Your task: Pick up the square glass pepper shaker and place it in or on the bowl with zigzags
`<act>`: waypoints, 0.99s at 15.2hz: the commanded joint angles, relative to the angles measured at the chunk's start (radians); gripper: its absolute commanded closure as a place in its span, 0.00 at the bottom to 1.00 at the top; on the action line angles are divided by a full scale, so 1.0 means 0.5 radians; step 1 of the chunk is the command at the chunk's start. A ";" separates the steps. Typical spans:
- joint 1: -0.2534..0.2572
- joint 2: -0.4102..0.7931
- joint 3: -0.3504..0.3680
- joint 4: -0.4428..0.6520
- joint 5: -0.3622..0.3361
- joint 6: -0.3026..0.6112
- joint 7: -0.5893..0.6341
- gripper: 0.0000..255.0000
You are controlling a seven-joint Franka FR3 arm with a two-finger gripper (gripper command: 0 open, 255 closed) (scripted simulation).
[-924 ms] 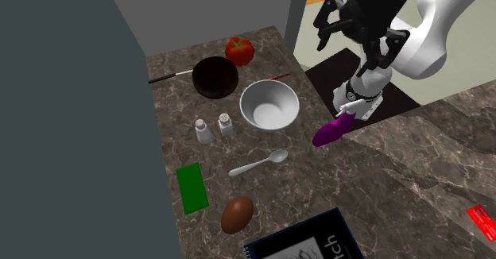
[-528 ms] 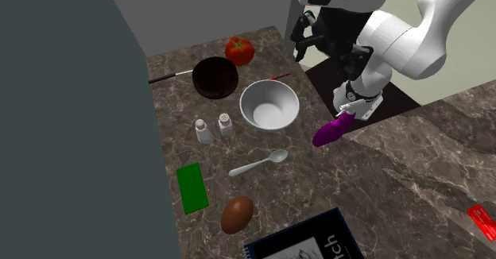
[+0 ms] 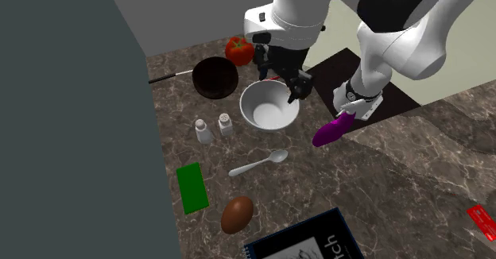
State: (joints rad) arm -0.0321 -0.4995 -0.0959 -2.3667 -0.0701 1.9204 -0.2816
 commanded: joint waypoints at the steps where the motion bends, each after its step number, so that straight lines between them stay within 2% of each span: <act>1: -0.012 0.115 -0.041 -0.006 -0.012 0.130 -0.048 0.00; 10: -0.049 0.722 -0.193 0.153 0.029 0.606 -0.270 0.00; 13: -0.064 0.943 -0.229 0.256 0.080 0.731 -0.358 0.00; 15: -0.068 0.983 -0.232 0.258 0.090 0.769 -0.370 0.00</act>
State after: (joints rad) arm -0.0654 -0.0242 -0.2107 -2.2420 -0.0291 2.2921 -0.4620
